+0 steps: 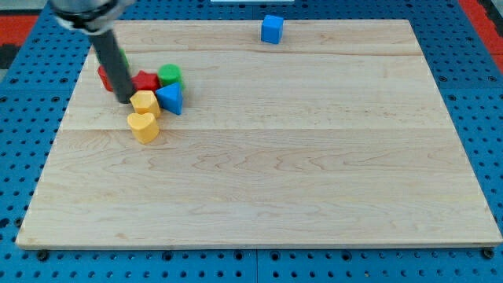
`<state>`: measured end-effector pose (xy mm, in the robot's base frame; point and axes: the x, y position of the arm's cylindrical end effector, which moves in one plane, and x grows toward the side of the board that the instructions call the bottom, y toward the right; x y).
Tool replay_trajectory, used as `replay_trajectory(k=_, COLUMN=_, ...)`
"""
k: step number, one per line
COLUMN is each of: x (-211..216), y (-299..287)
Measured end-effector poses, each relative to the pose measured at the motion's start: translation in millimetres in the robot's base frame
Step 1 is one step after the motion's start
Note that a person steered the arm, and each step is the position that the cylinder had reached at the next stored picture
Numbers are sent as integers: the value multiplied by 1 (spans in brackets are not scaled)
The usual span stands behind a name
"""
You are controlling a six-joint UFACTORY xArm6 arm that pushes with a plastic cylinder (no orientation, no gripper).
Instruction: Move the yellow heart into the hexagon
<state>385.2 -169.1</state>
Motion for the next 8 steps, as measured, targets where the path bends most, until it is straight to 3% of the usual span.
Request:
replay_trajectory(k=1, x=14, y=25)
replay_trajectory(k=2, x=56, y=70)
replay_trajectory(k=4, x=56, y=69)
replay_trajectory(k=5, x=44, y=37)
replay_trajectory(k=6, x=15, y=40)
replay_trajectory(k=7, x=15, y=35)
replay_trajectory(k=8, x=20, y=-25)
